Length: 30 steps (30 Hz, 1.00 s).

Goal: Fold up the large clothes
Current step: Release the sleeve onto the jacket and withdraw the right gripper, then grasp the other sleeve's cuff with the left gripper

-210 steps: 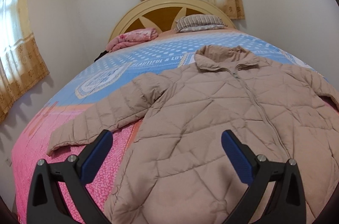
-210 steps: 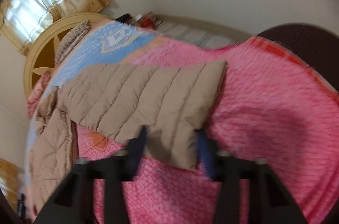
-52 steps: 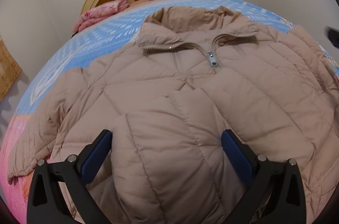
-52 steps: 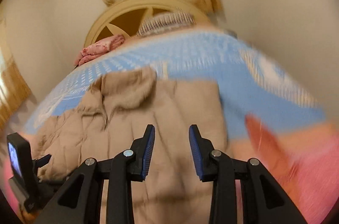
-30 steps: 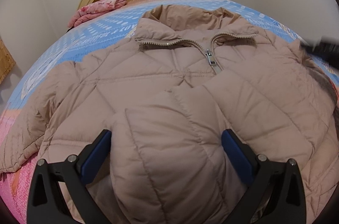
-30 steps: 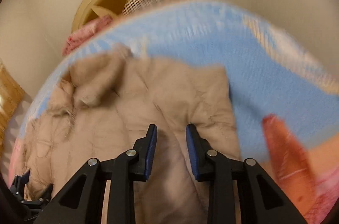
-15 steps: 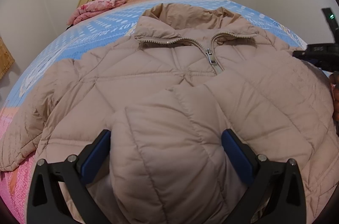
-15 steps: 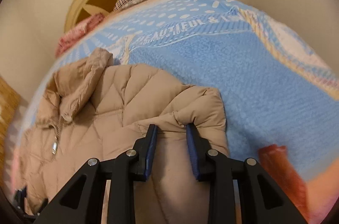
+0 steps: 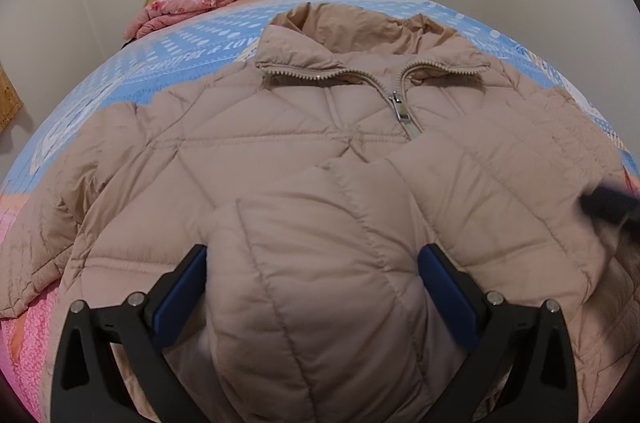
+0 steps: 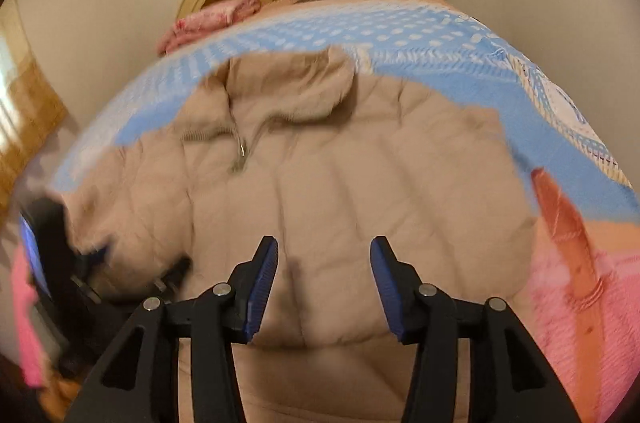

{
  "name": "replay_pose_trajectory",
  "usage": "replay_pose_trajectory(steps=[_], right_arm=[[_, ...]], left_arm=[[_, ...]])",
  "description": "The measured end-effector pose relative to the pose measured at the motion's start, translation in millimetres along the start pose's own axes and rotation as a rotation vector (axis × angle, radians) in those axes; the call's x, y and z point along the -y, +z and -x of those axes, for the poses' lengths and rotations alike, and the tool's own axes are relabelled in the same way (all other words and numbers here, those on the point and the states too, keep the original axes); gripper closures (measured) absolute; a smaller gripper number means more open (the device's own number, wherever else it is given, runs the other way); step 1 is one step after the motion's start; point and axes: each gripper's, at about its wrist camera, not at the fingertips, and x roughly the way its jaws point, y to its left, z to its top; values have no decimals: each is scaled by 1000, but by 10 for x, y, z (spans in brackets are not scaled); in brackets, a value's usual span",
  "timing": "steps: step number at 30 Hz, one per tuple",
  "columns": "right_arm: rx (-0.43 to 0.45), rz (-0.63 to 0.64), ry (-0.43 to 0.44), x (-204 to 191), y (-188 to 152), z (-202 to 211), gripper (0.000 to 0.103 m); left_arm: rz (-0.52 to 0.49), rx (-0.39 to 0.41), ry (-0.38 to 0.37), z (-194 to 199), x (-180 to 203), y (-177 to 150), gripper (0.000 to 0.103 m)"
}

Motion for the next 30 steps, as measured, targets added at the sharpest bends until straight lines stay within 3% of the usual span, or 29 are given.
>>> replay_pose_trajectory(steps=[4, 13, 17, 24, 30], right_arm=[[2, -44, 34, 131, -163, -189, 53], [25, -20, 5, 58, -215, -218, 53], [33, -25, 12, 70, -207, -223, 53], [38, -28, 16, 78, -218, -214, 53], [51, -29, 16, 75, -222, -198, 53]], left_arm=[[6, -5, -6, -9, -10, -2, 0], [5, -28, -17, 4, -24, 6, 0], [36, -22, -8, 238, -221, -43, 0], [105, 79, 118, 871, -1064, -235, 0], [328, 84, 260, 1278, -2380, -717, 0]])
